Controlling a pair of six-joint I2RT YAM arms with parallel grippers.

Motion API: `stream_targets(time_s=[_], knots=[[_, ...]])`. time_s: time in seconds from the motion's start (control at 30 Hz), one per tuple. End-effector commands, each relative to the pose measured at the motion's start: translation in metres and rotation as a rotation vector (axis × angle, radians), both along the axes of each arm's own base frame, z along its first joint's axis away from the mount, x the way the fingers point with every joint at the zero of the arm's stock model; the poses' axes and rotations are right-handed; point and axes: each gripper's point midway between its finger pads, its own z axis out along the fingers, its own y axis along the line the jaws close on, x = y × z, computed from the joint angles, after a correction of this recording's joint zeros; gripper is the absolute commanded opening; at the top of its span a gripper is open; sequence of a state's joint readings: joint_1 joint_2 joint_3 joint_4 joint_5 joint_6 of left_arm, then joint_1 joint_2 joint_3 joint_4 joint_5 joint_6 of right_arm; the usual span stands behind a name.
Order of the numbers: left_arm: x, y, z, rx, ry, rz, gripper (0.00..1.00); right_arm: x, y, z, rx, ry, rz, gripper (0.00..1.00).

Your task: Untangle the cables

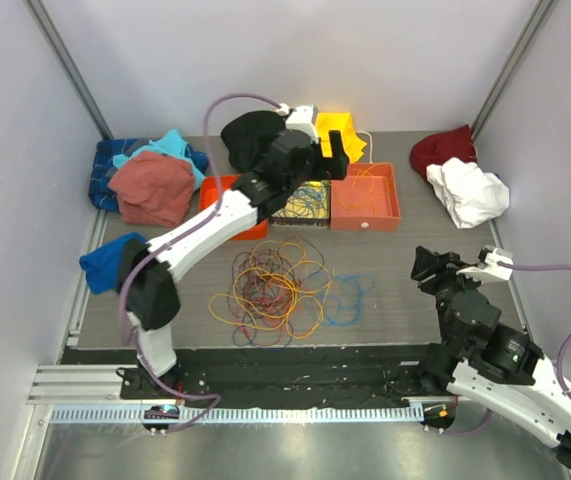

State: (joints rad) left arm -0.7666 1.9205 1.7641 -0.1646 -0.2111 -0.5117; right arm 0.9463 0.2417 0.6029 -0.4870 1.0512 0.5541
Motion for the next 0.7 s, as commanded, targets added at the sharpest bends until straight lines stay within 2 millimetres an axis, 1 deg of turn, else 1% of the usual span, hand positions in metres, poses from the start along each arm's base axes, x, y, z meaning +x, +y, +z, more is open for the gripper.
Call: stream_targets(time_s=[0.0,0.03,0.07,0.1,0.13,0.17,0.2,0.23,0.27,0.3,0.33,0.37,0.43,0.5,0.53,0.6,0.63,0.67], knots=[[-0.04,0.024,0.071,-0.115,-0.132,0.029,1.0,0.005,0.013,-0.008,0.041,0.02,0.013,0.49],[-0.049,0.027,0.065,-0.119,-0.11,0.029,1.0,0.006,0.018,-0.013,0.037,0.032,0.03,0.49],[-0.061,0.031,0.031,-0.089,-0.042,0.022,1.0,0.007,0.021,-0.015,0.044,0.038,0.039,0.49],[-0.073,0.04,0.031,-0.11,-0.022,0.017,1.0,0.008,0.025,-0.019,0.037,0.052,0.042,0.49],[-0.082,0.043,0.017,-0.136,0.037,0.026,1.0,0.009,0.029,-0.023,0.051,0.06,0.052,0.49],[-0.095,0.055,-0.024,-0.089,0.11,0.037,1.0,0.01,0.032,-0.026,0.052,0.067,0.056,0.49],[-0.106,0.067,-0.027,-0.1,0.126,0.051,1.0,0.011,0.035,-0.03,0.05,0.08,0.059,0.49],[-0.115,0.074,-0.04,-0.119,0.167,0.072,1.0,0.012,0.038,-0.033,0.061,0.082,0.066,0.49],[-0.129,0.09,-0.079,-0.068,0.226,0.094,1.0,0.012,0.044,-0.035,0.063,0.089,0.086,0.49],[-0.137,0.099,-0.093,-0.053,0.255,0.111,1.0,0.013,0.048,-0.036,0.065,0.092,0.103,0.5],[-0.145,0.107,-0.093,-0.065,0.259,0.115,1.0,0.014,0.052,-0.038,0.061,0.098,0.111,0.48],[-0.156,0.119,-0.117,-0.038,0.301,0.133,0.97,0.015,0.055,-0.04,0.065,0.104,0.122,0.48],[-0.17,0.137,-0.131,-0.021,0.321,0.163,0.94,0.017,0.06,-0.042,0.057,0.114,0.13,0.47],[-0.176,0.149,-0.131,-0.036,0.313,0.19,0.91,0.018,0.066,-0.042,0.055,0.123,0.147,0.47],[-0.183,0.157,-0.131,-0.047,0.31,0.198,0.9,0.02,0.071,-0.043,0.05,0.13,0.154,0.47],[-0.187,0.168,-0.129,-0.059,0.303,0.226,0.89,0.021,0.081,-0.044,0.052,0.144,0.189,0.46],[-0.194,0.177,-0.13,-0.051,0.309,0.233,0.88,0.022,0.086,-0.049,0.042,0.161,0.198,0.46],[-0.197,0.181,-0.131,-0.048,0.31,0.242,0.88,0.023,0.089,-0.051,0.049,0.169,0.205,0.46]])
